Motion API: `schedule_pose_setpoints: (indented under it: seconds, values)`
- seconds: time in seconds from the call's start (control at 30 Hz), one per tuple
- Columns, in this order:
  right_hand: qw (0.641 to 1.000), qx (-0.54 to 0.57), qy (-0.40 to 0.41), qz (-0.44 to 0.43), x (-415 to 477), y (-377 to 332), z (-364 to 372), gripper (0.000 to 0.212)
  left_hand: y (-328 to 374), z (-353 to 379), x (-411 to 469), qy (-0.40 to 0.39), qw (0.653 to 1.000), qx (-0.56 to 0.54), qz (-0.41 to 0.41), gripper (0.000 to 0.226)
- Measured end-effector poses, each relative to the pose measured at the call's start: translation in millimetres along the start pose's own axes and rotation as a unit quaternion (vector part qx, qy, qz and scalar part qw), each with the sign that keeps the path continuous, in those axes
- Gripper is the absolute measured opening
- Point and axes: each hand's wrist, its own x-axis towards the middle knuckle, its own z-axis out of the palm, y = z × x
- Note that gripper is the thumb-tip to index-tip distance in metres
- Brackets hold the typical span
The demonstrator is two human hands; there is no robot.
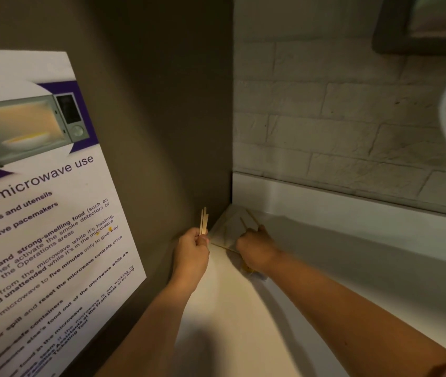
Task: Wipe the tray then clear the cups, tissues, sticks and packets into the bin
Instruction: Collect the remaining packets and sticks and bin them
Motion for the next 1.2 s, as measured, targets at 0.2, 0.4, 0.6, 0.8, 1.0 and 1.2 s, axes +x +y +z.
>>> schedule_pose_setpoints:
  seconds: [0.2,0.4,0.6,0.8,1.0,1.2]
  values:
    - [0.997,-0.022,-0.068,0.019,0.9,-1.3,7.2,0.037,2.8,-2.5,-2.8,-0.004,1.0,-0.014,-0.016,0.019]
    - [0.999,-0.023,-0.044,0.023,-1.2,-1.9,13.4,0.039,4.6,-3.2,-8.5,-0.011,0.999,-0.018,-0.034,0.016]
    - [0.996,0.075,-0.021,0.034,-9.5,7.1,10.0,0.037,11.3,-1.4,-14.2,-0.024,0.994,-0.06,-0.087,0.017]
    - [0.958,0.277,0.063,0.044,-19.5,8.6,-7.0,0.029,19.9,6.7,-14.1,-0.035,0.978,-0.157,-0.132,0.015]
    - [0.878,0.468,0.097,-0.031,-27.7,-13.2,-26.0,0.017,30.3,19.0,-12.9,-0.088,0.977,-0.17,-0.09,0.026]
    - [0.807,0.581,0.1,-0.033,-20.1,-19.1,-24.0,0.022,36.1,18.7,-4.1,-0.066,0.978,-0.175,-0.092,0.023]
